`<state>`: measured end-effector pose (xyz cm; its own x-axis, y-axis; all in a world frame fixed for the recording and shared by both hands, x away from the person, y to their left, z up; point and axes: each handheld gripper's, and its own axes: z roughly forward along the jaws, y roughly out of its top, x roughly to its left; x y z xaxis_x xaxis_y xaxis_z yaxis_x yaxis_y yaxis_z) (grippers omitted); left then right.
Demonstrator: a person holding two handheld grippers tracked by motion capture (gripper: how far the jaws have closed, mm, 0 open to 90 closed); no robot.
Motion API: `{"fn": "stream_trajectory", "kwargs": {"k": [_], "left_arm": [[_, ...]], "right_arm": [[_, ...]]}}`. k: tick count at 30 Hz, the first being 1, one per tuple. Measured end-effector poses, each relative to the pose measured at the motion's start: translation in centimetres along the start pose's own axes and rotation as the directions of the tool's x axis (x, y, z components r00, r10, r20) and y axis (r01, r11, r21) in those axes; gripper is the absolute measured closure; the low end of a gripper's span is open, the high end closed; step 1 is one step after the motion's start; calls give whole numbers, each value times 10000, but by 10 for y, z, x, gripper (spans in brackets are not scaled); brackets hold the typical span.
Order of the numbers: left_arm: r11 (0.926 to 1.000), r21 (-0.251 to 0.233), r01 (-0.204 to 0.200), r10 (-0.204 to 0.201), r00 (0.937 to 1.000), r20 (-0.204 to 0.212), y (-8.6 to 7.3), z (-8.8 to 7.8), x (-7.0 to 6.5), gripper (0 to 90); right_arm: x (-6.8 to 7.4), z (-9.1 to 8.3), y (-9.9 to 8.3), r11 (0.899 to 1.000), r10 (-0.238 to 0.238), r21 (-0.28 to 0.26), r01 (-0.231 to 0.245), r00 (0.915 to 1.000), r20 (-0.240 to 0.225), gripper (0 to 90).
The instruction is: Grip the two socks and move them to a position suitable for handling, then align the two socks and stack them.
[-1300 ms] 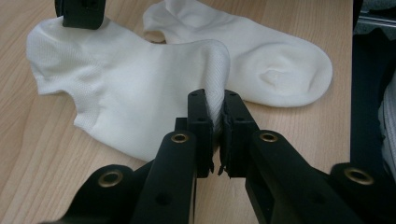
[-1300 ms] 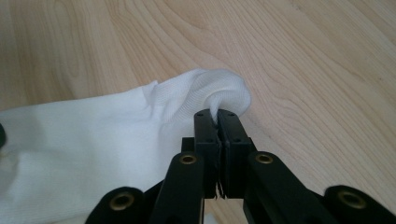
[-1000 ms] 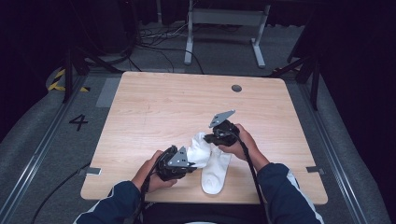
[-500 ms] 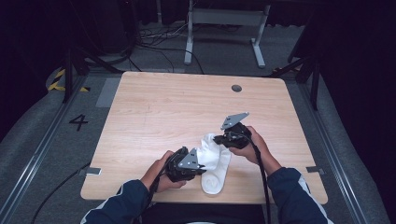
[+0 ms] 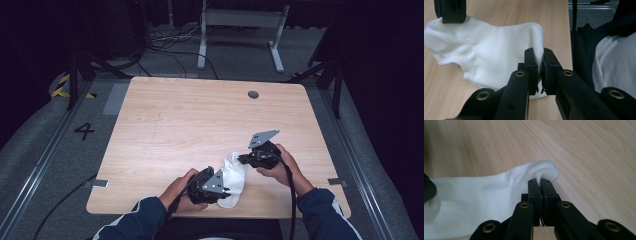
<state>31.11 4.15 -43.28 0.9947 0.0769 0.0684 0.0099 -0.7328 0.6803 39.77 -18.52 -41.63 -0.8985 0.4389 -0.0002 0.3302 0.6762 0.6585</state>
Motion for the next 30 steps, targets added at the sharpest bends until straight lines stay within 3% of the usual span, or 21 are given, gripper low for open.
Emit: {"fn": "stream_trajectory", "kwargs": {"k": [7, 10, 13, 18, 25, 30], "left_arm": [[9991, 314, -271, 259, 9990, 368, 0, 8, -4, 841], [9971, 618, -441, 428, 9988, 229, -2, 9, -5, 841], [9965, 755, -355, 331, 9989, 330, -5, 9, -6, 841], [9925, 1148, -428, 391, 9987, 337, -8, 15, -3, 838], [9889, 1484, -51, -24, 9987, 502, -16, 20, -2, 807], [9907, 1317, 327, -397, 9979, 515, -21, 18, 1, 669]], "right_arm": [[4, 2, -11, 9999, 48, 108, -48, 10000, -29, 882], [5, 5, -13, 9999, -10, 108, 9, 10000, 90, 882], [4, 8, -14, 9999, -153, 79, 152, 9998, 106, 882], [-1, 13, -21, 9996, 135, 245, -141, 9996, 243, 882], [-4, 18, -31, 9983, 362, 441, -383, 9982, 488, 851], [-5, 21, -35, 9980, 396, 476, -428, 9970, 663, 808]]}}
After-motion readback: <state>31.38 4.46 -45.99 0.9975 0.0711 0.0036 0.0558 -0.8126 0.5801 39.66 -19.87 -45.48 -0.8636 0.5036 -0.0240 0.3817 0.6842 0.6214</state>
